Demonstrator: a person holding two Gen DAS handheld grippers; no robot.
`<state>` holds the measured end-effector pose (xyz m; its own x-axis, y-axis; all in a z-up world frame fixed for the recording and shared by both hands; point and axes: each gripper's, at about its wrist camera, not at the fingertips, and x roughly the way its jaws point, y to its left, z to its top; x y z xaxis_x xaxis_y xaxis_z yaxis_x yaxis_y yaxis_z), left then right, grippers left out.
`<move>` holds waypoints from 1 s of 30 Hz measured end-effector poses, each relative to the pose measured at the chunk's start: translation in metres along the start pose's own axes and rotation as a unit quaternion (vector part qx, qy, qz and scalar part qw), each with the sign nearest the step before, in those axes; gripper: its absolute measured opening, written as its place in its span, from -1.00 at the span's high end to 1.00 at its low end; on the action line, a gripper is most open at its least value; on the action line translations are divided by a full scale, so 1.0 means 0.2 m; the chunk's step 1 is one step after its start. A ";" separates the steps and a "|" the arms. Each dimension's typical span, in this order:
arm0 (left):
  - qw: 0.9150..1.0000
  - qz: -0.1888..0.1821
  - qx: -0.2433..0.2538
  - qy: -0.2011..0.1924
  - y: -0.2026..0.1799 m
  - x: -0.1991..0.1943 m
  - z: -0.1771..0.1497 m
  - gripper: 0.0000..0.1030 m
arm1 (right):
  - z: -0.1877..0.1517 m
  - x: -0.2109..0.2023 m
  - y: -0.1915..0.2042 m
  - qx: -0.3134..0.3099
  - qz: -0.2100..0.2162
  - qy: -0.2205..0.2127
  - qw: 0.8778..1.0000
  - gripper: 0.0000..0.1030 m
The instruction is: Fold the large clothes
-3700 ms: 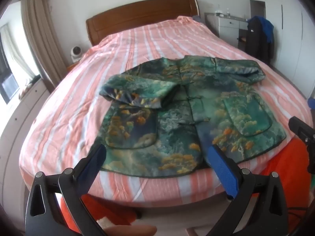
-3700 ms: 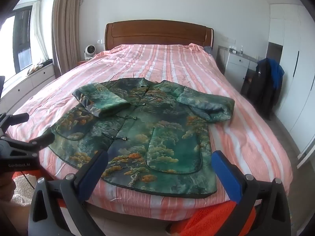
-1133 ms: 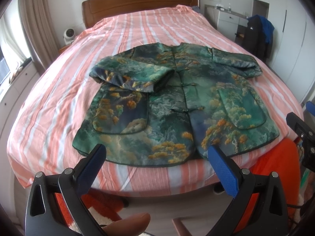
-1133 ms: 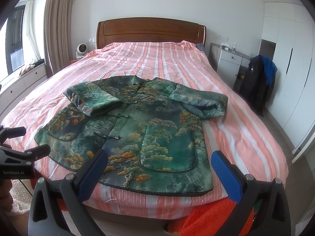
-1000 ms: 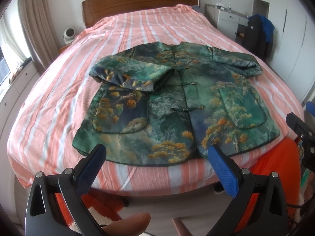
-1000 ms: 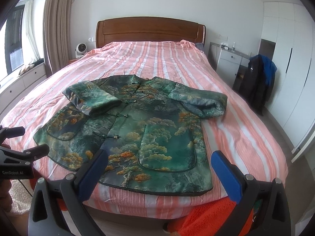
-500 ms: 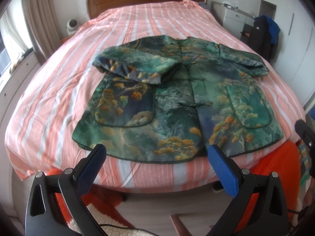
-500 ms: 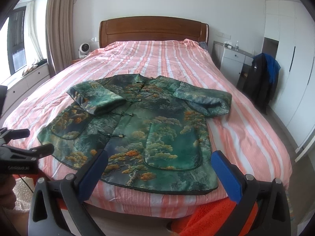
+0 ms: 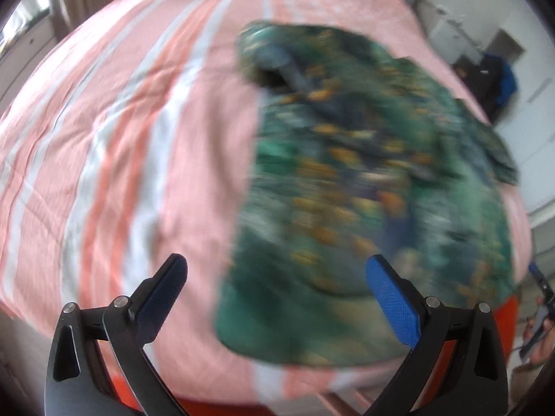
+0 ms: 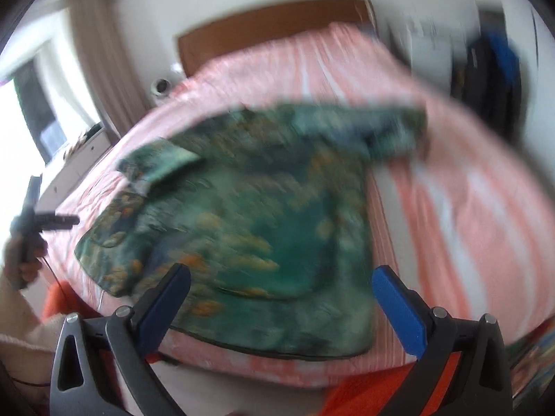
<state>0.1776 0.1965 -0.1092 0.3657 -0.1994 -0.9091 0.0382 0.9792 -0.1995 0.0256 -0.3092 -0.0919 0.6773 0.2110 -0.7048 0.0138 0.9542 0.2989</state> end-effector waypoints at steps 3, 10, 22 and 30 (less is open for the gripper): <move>0.999 -0.028 0.013 0.044 0.02 0.17 0.01 -0.99 | -0.02 0.19 -0.27 0.083 0.027 0.053 0.995 -1.00; 0.996 -0.025 0.045 0.067 -0.12 0.19 -0.14 0.20 | -0.04 0.35 -0.32 0.085 0.061 0.122 0.987 -0.50; 0.991 -0.048 0.096 0.084 -0.43 -0.04 -0.54 0.78 | 0.18 0.21 -0.37 0.002 -0.056 0.123 0.991 0.70; 0.994 -0.051 0.044 0.084 -0.32 0.02 -0.53 0.70 | 0.02 0.30 -0.30 0.033 -0.092 0.096 0.990 0.69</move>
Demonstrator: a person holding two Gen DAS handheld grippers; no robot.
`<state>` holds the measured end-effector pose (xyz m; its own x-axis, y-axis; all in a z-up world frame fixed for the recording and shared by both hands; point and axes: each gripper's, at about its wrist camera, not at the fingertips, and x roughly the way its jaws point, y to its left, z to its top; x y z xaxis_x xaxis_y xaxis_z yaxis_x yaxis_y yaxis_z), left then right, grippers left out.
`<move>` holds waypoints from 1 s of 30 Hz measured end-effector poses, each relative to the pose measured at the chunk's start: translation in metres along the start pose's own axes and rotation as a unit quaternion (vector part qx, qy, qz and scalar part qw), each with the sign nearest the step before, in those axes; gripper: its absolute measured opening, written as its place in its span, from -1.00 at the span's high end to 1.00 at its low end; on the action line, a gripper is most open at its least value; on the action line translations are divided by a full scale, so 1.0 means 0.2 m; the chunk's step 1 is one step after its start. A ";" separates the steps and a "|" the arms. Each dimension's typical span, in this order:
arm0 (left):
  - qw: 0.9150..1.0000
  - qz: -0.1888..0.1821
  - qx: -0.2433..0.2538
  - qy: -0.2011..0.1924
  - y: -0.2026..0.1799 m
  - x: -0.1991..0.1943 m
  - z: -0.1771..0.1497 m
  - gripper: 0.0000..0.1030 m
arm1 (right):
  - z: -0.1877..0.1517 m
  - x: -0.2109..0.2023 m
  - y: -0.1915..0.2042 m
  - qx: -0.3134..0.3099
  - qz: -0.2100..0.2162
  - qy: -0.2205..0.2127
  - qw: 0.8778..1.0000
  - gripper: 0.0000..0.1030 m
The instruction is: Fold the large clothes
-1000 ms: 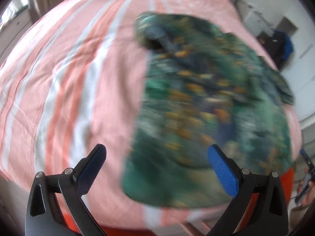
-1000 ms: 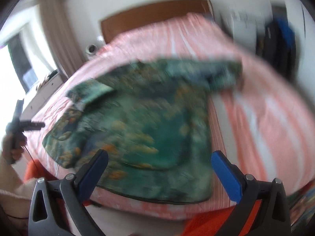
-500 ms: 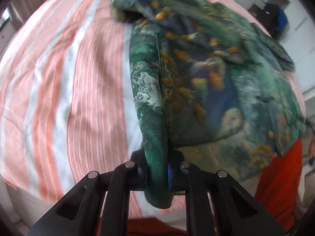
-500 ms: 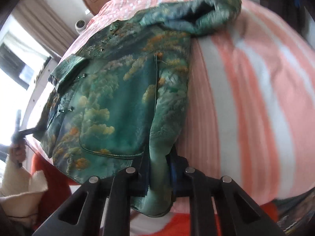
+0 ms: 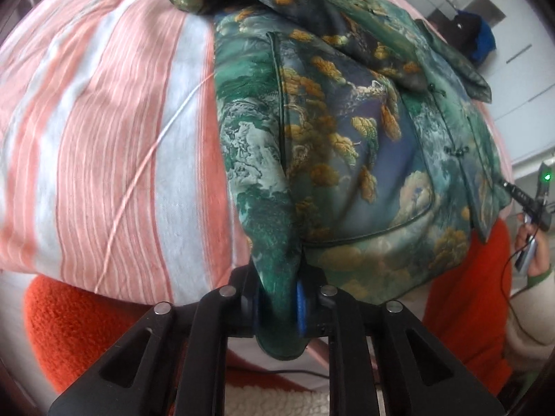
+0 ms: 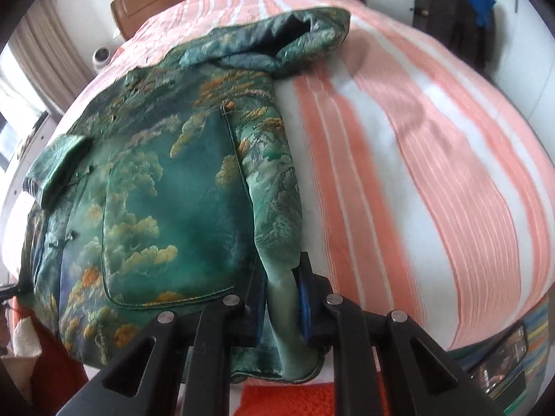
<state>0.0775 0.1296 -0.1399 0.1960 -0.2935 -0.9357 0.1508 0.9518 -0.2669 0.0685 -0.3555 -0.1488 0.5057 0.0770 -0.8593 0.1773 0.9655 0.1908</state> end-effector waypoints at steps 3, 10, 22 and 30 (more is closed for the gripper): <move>0.999 0.024 0.023 -0.009 -0.05 0.01 -0.02 0.74 | -0.02 -0.01 0.02 -0.006 -0.005 -0.013 1.000 0.69; 0.999 0.040 0.023 -0.014 -0.02 0.02 0.01 0.69 | -0.09 -0.07 0.06 -0.020 0.009 -0.017 1.000 0.70; 0.972 0.158 0.067 -0.158 -0.18 -0.43 0.10 -0.75 | -0.14 -0.27 0.06 0.018 -0.051 -0.083 0.995 -0.58; 0.934 0.174 0.117 -0.291 -0.37 -0.58 0.33 -0.99 | -0.22 -0.38 0.35 -0.019 -0.008 -0.121 0.992 -0.66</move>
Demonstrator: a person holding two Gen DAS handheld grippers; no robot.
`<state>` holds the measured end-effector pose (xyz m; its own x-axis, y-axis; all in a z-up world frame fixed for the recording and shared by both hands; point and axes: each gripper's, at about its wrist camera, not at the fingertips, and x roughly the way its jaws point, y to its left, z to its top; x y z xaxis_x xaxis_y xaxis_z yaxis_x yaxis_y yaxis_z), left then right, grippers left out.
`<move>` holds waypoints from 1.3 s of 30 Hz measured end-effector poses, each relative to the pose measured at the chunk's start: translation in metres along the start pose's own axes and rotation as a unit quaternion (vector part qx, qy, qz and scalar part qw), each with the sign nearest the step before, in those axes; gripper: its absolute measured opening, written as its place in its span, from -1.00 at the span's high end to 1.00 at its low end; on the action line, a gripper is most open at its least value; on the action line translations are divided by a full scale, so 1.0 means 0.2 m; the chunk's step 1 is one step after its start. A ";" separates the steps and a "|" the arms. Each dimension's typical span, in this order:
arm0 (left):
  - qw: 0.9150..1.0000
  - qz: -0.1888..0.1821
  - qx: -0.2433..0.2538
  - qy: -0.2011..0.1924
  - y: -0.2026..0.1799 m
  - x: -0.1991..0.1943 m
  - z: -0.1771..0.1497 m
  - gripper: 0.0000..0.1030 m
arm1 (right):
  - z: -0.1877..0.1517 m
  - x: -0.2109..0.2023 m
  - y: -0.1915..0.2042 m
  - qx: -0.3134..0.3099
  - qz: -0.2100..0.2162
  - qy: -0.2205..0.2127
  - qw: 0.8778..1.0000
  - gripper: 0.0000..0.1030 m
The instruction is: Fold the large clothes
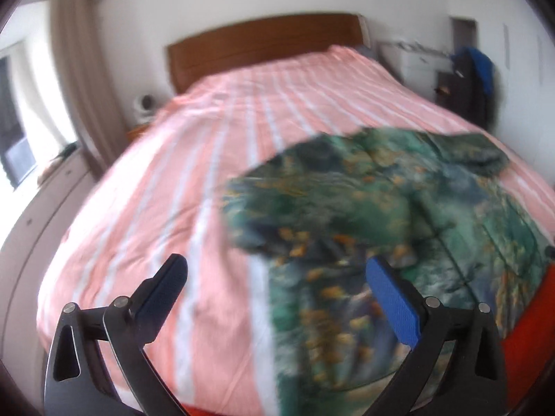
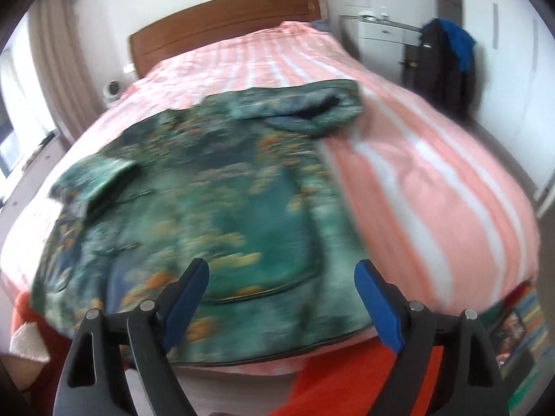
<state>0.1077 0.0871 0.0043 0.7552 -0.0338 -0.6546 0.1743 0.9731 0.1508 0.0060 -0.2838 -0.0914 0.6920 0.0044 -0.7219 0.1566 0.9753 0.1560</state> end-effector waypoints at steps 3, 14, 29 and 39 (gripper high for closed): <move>0.997 -0.044 0.055 0.029 -0.17 0.12 0.07 -0.99 | -0.05 0.01 0.11 -0.027 0.013 0.004 1.000 -0.66; 0.953 -0.048 0.286 0.086 -0.74 0.58 -0.04 -0.99 | -0.16 0.02 0.23 -0.046 0.038 0.016 0.998 -0.66; 0.987 0.041 -0.150 0.045 0.81 0.21 0.06 0.71 | -0.19 -0.07 0.28 -0.064 0.052 -0.024 0.996 -0.66; 0.876 0.259 -0.389 0.122 1.61 0.11 -0.66 -0.62 | -0.06 -0.01 0.29 -0.063 0.088 -0.007 0.994 -0.66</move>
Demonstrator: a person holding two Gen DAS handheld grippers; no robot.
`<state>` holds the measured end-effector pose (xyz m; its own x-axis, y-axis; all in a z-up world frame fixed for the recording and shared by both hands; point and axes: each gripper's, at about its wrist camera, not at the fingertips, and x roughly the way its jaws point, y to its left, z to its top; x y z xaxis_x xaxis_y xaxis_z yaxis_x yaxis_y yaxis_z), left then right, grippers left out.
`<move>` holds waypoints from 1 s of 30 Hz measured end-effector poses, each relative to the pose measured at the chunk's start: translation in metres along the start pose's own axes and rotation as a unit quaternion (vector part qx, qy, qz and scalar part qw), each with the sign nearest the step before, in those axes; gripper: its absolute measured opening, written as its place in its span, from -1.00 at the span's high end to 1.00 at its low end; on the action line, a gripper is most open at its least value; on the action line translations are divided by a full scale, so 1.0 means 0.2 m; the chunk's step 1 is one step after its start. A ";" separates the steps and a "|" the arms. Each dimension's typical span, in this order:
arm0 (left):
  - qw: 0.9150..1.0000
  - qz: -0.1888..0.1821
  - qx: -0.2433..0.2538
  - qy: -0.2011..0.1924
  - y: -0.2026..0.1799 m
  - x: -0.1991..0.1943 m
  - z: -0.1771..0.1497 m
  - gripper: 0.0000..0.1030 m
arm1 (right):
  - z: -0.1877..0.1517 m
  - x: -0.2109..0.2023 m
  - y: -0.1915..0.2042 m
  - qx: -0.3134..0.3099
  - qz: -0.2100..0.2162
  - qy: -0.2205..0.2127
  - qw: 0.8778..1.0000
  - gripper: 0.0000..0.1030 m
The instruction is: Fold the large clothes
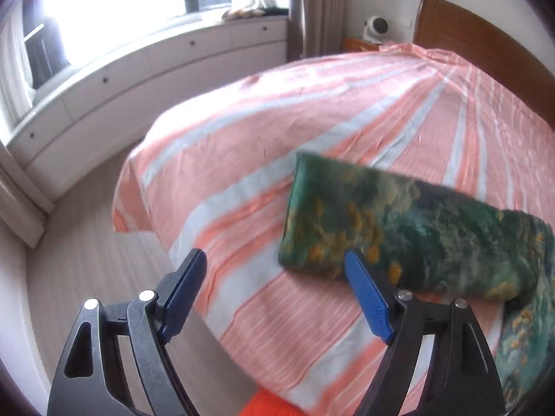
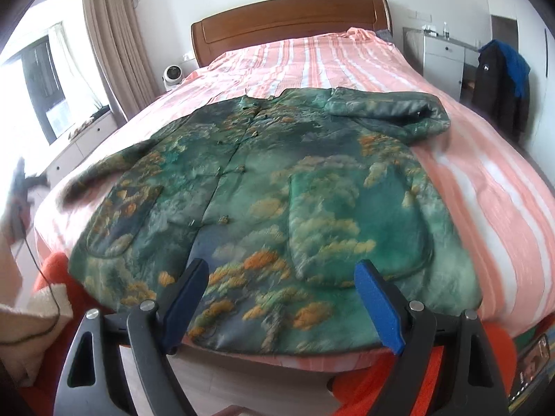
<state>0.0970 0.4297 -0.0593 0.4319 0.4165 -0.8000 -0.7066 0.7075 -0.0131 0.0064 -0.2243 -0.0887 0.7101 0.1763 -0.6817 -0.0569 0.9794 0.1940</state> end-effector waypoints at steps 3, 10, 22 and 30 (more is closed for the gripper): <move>1.000 -0.018 0.019 -0.007 -0.06 -0.07 -0.09 -0.66 | 0.21 0.02 -0.13 -0.008 -0.013 -0.005 1.000 -0.66; 0.994 -0.067 0.081 -0.024 -0.37 -0.35 -0.32 -0.80 | 0.84 0.57 -0.21 -0.214 -0.121 0.015 0.969 -0.79; 0.985 -0.093 0.144 -0.002 -0.70 -0.40 -0.58 -0.85 | 1.19 1.11 -0.42 -0.144 -0.143 0.026 0.979 0.68; 0.987 -0.134 0.089 -0.022 -0.64 -0.44 -0.57 -0.86 | 1.03 0.18 -1.24 0.109 -0.373 -0.123 0.913 0.53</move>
<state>0.0858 0.2372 -0.0564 0.6160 0.2224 -0.7557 -0.4565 0.8826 -0.1123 0.1911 -0.4810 -0.0167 0.6318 -0.5858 -0.5077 0.6293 0.7700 -0.1053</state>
